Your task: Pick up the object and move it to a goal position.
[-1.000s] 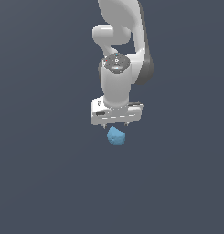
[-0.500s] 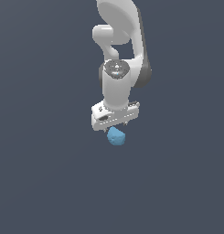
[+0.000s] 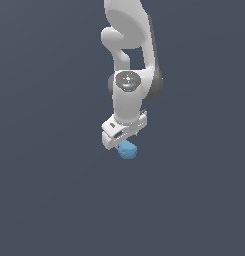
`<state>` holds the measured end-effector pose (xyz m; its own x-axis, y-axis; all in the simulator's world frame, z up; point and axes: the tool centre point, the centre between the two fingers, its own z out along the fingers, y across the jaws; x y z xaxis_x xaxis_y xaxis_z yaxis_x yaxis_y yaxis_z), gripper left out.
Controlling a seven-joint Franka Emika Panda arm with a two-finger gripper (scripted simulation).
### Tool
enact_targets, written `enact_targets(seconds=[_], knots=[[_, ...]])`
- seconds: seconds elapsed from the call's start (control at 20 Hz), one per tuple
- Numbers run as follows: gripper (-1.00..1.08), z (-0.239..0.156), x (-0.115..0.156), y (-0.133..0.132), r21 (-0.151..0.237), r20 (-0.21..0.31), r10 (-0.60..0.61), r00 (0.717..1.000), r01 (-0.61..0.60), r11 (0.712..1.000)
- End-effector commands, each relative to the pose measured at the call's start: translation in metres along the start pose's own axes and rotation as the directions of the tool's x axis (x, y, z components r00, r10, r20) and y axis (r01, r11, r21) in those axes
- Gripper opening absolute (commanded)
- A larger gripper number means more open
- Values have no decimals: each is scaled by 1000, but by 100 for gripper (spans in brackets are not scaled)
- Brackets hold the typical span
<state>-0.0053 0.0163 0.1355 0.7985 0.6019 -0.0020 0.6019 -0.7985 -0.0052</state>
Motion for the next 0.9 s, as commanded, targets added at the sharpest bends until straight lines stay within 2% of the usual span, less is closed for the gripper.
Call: enact_targets(seconds=[0.0, 0.4, 0.85], knots=[[100, 4, -1, -1, -2, 0, -70, 998, 70, 998], [100, 14, -3, -2, -5, 0, -221, 975, 221, 975], [100, 18, -3, -3, -6, 0, -279, 960, 279, 960]])
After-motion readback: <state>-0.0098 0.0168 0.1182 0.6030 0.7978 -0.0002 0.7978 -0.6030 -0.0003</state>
